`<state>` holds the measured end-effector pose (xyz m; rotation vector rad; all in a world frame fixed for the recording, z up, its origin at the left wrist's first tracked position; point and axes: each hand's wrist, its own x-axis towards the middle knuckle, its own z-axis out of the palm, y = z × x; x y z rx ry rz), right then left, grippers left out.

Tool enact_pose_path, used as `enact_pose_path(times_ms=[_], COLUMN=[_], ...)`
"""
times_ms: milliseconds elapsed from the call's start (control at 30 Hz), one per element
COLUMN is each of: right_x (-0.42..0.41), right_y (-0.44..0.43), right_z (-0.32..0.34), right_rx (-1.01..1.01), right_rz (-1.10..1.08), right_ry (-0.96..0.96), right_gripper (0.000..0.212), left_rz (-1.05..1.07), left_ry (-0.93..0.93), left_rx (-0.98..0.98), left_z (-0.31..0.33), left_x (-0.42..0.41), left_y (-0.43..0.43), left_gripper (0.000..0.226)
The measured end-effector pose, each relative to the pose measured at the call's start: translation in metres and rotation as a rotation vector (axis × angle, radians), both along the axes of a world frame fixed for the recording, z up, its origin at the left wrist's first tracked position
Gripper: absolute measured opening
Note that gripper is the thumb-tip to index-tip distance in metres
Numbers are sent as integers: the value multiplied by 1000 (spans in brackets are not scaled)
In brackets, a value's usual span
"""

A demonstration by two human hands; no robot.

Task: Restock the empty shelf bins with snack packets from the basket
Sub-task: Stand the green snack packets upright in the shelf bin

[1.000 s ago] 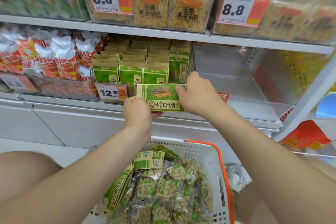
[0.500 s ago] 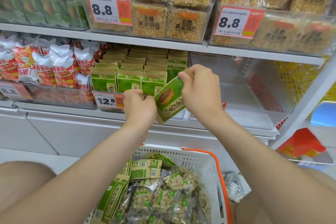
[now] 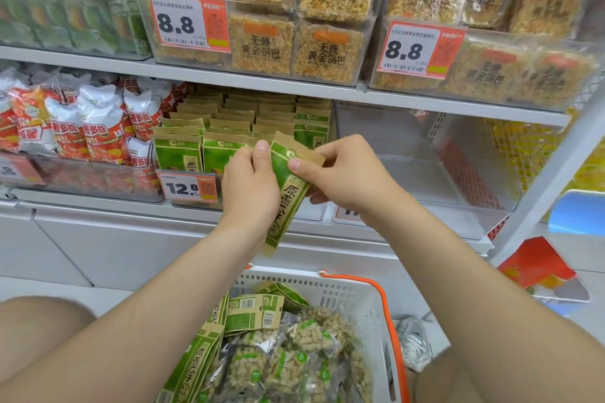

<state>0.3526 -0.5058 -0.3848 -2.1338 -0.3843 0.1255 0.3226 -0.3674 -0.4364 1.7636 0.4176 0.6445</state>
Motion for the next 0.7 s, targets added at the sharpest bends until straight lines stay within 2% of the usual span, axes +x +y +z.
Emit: enact_pose_path(times_ms=[100,167,267,400,467,533,667,700], right_x=[5,8,10,14,16,18,26,29], right_y=[-4,-6,-7,-8,-10,-13,-20,-20], right_z=[1,2,1,0,3,8,19,20], right_rx=[-80,-62,-73,-72,-113,-170,-114,-76], right_rz=[-68,-74,-20,63,46,-41,-169,-168], right_ry=[-170,-229,-276,-213,-269,-409,-709,-755], right_gripper=[30,31,33,31,28,28,22,19], left_rz=[-168,-274,-260,-254,-294,-288,-104,-90], left_ry=[17,53,26,-22,-39,-71,-77,-54], left_rx=[-127,-165,-183,-213,-202,5,804,945], left_z=[9,14,19,19,25,29,20,16], left_x=[1,1,3,4,5,9,16,16], left_y=[-1,-2,0,2,2,6,21,25], left_gripper=[51,54,44,36,33,32,24,31])
